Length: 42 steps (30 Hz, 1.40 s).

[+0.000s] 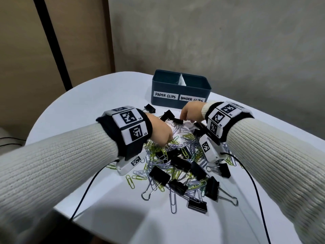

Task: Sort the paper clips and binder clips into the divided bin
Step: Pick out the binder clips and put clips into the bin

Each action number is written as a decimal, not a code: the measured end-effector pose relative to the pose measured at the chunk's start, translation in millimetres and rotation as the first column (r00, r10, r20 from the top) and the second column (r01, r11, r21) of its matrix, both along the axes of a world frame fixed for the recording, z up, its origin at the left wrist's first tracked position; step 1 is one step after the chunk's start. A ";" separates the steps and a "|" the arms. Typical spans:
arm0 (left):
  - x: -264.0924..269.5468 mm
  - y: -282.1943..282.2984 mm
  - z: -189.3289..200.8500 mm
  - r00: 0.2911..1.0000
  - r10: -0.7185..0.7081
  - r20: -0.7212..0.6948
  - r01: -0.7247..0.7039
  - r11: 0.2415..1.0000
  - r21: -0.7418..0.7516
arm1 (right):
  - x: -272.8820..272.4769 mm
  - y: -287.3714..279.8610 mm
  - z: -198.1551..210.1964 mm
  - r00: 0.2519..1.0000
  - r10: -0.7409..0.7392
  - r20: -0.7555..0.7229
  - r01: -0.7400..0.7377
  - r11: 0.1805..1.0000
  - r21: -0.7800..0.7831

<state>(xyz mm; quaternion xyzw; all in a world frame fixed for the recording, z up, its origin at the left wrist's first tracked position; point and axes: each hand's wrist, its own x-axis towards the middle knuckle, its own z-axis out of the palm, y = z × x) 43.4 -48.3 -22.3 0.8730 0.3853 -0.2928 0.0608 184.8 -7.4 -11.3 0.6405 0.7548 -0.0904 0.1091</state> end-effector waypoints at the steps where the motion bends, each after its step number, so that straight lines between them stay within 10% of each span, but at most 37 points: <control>1: -1.0 -1.3 2.7 1.000 0.004 0.017 -0.004 1.000 -0.012 | -1.1 -0.2 -0.4 1.000 0.003 0.013 -0.003 1.000 0.015; 9: 5.4 -5.7 4.2 0.997 0.022 0.073 -0.019 0.999 -0.039 | -13.7 -12.6 -6.1 0.996 0.008 0.087 -0.004 0.999 -0.039; 17: -3.0 -0.8 2.3 0.998 0.037 0.054 -0.035 0.999 -0.040 | -6.9 -11.1 -2.8 0.969 -0.155 -0.192 0.107 0.966 -0.236; 24: -11.6 -0.5 6.1 0.955 0.156 0.253 -0.150 0.988 -0.041 | -11.5 -18.1 -3.9 0.998 -0.019 -0.055 0.014 0.997 -0.078; 42: -22.3 1.5 14.6 0.603 0.356 0.714 -0.394 0.911 -0.122 | -4.6 -11.9 3.6 0.885 -0.084 -0.457 0.034 0.993 -0.117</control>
